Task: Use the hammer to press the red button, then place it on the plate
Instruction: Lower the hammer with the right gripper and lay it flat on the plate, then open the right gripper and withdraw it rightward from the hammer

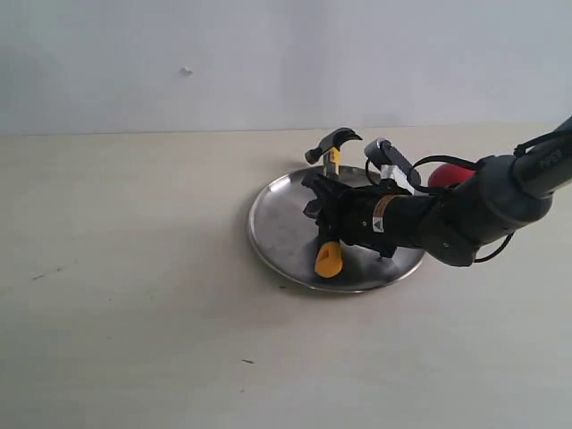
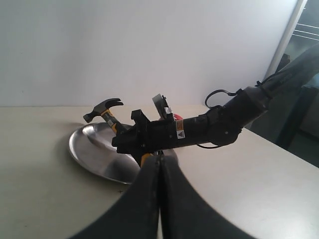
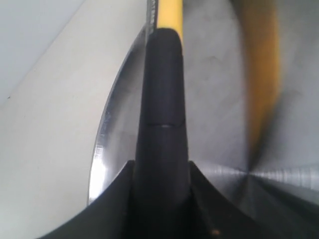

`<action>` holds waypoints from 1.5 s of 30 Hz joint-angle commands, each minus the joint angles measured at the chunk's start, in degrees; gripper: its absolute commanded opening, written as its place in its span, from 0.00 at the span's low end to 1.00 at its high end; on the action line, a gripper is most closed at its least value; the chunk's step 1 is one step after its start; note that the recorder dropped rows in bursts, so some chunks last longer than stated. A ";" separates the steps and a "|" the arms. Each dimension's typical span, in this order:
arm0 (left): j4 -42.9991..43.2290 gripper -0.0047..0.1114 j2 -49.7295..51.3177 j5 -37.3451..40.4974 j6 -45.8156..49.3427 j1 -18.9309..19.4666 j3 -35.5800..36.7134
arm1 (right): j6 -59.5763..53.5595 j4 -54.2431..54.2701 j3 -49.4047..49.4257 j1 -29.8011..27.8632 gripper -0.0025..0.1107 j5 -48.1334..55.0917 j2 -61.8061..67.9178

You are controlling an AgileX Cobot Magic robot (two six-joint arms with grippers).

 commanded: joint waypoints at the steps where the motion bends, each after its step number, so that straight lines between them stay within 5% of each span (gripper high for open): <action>1: -0.10 0.04 0.17 -0.04 -0.13 0.04 0.17 | -2.35 0.74 -0.63 -0.40 0.02 -1.28 -0.22; 6: -0.10 0.04 0.17 -0.04 -0.13 0.04 0.17 | -2.13 0.74 -0.63 -0.40 0.04 -1.28 -0.22; 26: -0.10 0.04 0.17 -0.04 -0.13 0.04 0.17 | -1.91 1.68 -0.63 -0.40 0.48 -1.28 -0.35; 37: -0.10 0.04 0.17 -0.04 -0.13 0.04 0.17 | 0.50 -0.21 -0.63 -0.40 0.51 6.79 -6.27; 45: -0.10 0.04 0.17 -0.04 -0.13 0.04 0.17 | 0.70 -2.82 -0.63 -0.40 0.51 22.46 -12.22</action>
